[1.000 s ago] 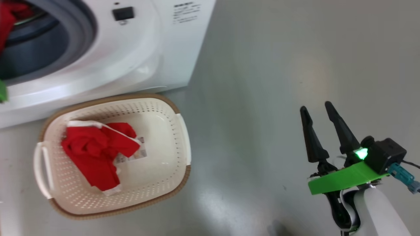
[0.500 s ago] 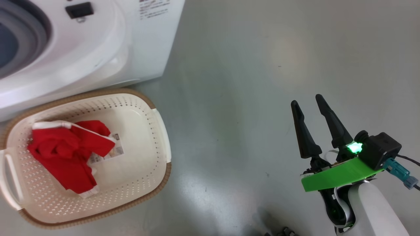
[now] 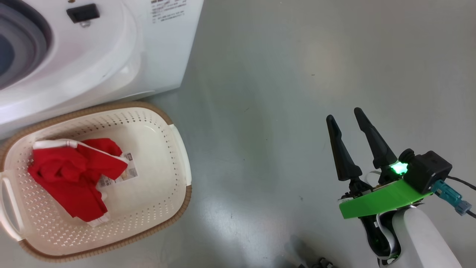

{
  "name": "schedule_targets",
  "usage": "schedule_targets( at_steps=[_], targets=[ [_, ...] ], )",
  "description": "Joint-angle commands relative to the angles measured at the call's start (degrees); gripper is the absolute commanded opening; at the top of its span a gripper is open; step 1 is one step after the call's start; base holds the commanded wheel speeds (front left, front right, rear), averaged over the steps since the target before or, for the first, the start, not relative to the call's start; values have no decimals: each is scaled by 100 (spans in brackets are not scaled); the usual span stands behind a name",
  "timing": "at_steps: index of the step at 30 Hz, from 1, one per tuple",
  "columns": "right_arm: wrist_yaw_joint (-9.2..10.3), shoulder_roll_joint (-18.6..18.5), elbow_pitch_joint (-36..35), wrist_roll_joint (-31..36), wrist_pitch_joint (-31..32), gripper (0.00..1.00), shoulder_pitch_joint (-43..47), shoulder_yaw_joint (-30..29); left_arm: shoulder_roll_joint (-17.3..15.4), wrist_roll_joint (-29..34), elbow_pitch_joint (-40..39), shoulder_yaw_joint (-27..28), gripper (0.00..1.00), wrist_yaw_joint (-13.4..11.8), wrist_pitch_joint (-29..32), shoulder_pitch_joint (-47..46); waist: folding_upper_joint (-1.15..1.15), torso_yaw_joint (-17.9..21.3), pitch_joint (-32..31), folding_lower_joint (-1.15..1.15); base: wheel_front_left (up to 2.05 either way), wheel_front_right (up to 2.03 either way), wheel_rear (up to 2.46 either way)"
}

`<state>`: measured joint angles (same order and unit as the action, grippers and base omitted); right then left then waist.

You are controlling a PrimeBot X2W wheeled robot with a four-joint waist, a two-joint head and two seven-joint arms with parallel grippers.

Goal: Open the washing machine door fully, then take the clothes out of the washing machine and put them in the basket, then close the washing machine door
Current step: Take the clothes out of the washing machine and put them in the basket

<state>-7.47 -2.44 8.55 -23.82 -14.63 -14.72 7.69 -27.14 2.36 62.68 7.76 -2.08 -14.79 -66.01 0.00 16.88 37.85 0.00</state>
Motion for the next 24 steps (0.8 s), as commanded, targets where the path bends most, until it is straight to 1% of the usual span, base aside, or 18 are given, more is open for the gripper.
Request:
schedule_targets(
  at_steps=[1, 2, 6, 11, 15, 16, 21, 24],
  targets=[
    [-2, -43, -143, -59, -37, 100, -4, 105, -356, -66, -2, 63, 5, -49, -21, 104, 0, -20, -16, 0, 0, 0, 0],
    [-2, -43, -146, -55, -37, 100, -5, 101, -346, -79, -9, 53, 0, -46, -21, 101, 0, -30, -26, 0, 0, 0, 0],
    [-2, -43, -130, -37, -37, 100, 3, 78, -262, -157, -60, 33, 0, -34, -21, 147, 0, -77, -106, 0, 0, 0, 0],
    [-2, -43, -88, -5, -37, 100, 23, 23, -51, -394, -399, 115, 0, 99, -21, 323, 0, -168, -264, 0, 0, 0, 0],
    [-2, -43, -45, 44, -37, 100, 59, -35, 222, -709, -864, 333, 0, 260, -21, 651, 0, -281, -454, 0, 0, 0, 0],
    [-2, -43, -45, 44, -37, 100, 59, -35, 222, -709, -864, 333, 0, 260, -21, 651, 0, -281, -454, 0, 0, 0, 0],
    [-2, -43, -10, 109, -37, 100, 135, -140, 626, -1067, -1515, 714, 0, 458, -21, 1204, 0, -454, -689, 0, 0, 0, 0],
    [-2, -43, 13, 146, -37, 100, 177, -162, 866, -1270, -1879, 945, 0, 684, -21, 1513, 0, -533, -816, 0, 0, 0, 0]
  ],
)
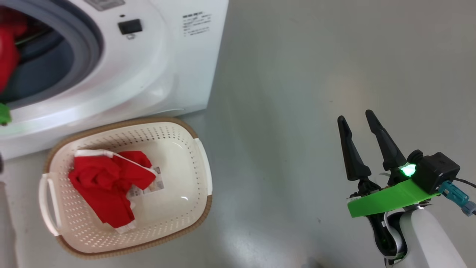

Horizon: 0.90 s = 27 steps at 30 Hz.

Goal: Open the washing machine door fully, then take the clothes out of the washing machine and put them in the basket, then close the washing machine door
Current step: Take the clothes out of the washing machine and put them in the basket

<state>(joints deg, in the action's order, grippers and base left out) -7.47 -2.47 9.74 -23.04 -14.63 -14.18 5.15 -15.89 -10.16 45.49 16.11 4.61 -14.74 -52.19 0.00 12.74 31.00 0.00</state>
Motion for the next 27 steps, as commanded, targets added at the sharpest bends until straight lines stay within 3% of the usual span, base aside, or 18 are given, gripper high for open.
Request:
schedule_targets(
  at_steps=[1, 9, 16, 27],
  targets=[
    [-2, -41, -97, 81, -37, 100, 141, 77, -193, -47, -270, 158, 0, 73, -26, 231, 0, -148, -168, 0, 0, 0, 0],
    [-2, -41, 8, 162, -37, 100, 314, -50, 348, -413, -1076, 607, 0, 278, -26, 896, 0, -355, -521, 0, 0, 0, 0],
    [-2, -41, 53, 192, -37, 100, 456, -130, 556, -909, -1854, 435, 0, 286, -26, 1517, 0, -483, -795, 0, 0, 0, 0],
    [-2, -41, 60, 215, -37, 100, 715, -322, 925, -1053, -3286, 159, 0, 287, -26, 2545, 0, -681, -1197, 0, 0, 0, 0]
  ],
)
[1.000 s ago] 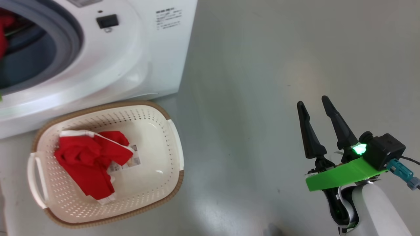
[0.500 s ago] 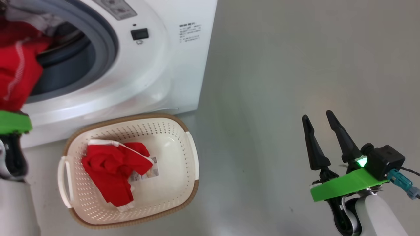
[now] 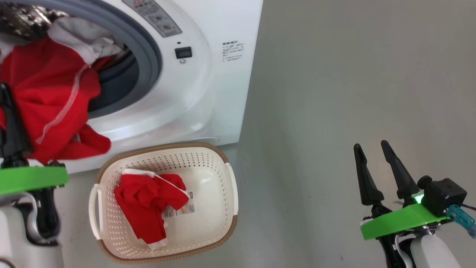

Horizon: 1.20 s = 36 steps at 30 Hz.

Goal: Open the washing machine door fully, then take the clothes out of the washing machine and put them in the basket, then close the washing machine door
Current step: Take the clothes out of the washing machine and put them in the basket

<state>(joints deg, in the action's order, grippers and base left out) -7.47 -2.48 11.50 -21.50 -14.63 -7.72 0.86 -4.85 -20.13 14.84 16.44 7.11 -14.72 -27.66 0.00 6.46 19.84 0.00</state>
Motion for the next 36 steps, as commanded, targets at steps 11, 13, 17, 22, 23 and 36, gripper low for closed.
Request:
schedule_targets(
  at_steps=[11, 13, 17, 22, 23, 36],
  targets=[
    [-2, -40, -124, 66, -37, 100, 237, 40, 41, -75, -1605, 202, 0, 37, -28, 783, 0, -61, -266, 0, 0, 0, 0],
    [-2, -40, -126, 68, -37, 100, 249, 37, 85, -34, -1892, 207, 0, 37, -28, 874, 0, -55, -279, 0, 0, 0, 0],
    [-2, -40, -128, 74, -37, 100, 267, 15, 153, 21, -2213, 147, 0, 37, -28, 1042, 0, -71, -299, 0, 0, 0, 0],
    [-2, -40, -105, 79, -37, 100, 259, 67, 183, 45, -1989, 108, 0, 37, -28, 1154, 0, -69, -305, 0, 0, 0, 0],
    [-2, -40, -105, 78, -37, 100, 254, 70, 186, 40, -1943, 104, 0, 37, -28, 1164, 0, -68, -304, 0, 0, 0, 0],
    [-2, -40, -166, 22, -37, 100, 113, 115, 196, 107, -622, -209, 0, 37, -28, 1120, 0, -35, 45, 0, 0, 0, 0]
  ],
)
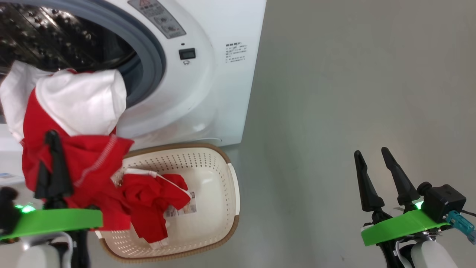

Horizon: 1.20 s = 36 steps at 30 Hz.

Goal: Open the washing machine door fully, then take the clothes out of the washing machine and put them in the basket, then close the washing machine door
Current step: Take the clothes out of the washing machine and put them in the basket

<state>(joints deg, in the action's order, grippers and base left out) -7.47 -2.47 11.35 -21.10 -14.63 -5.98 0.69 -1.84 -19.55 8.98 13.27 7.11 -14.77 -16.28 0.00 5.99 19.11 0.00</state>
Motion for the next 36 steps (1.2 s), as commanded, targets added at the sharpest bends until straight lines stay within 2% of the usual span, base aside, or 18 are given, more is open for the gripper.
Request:
schedule_targets(
  at_steps=[1, 13, 26, 33, 35, 36],
  targets=[
    [-2, -41, -157, -25, -37, 100, -81, 137, -105, 98, 117, 58, 0, 37, -23, -43, 0, 17, 166, 0, 0, 0, 0],
    [-2, -41, -239, -138, -37, 100, -391, 210, -276, 279, 1861, -469, 0, 37, -23, -702, 0, 148, 894, 0, 0, 0, 0],
    [-2, -41, -365, -194, -37, 100, -730, 244, -445, 242, 3169, -913, 0, 37, -23, -1548, 0, 238, 1708, 0, 0, 0, 0],
    [-2, -41, -417, -178, -37, 100, -952, 267, -466, 155, 3964, -1126, 11, 37, -23, -2105, 0, 176, 2105, 0, 0, 0, 0],
    [-2, -41, -421, -179, -37, 100, -990, 303, -475, 145, 4199, -1138, 17, 37, -23, -2229, 0, 171, 2166, 0, 0, 0, 0],
    [-2, -41, -421, -179, -37, 100, -1009, 320, -480, 149, 4305, -1157, 24, 37, -23, -2286, 0, 170, 2194, 0, 0, 0, 0]
  ],
)
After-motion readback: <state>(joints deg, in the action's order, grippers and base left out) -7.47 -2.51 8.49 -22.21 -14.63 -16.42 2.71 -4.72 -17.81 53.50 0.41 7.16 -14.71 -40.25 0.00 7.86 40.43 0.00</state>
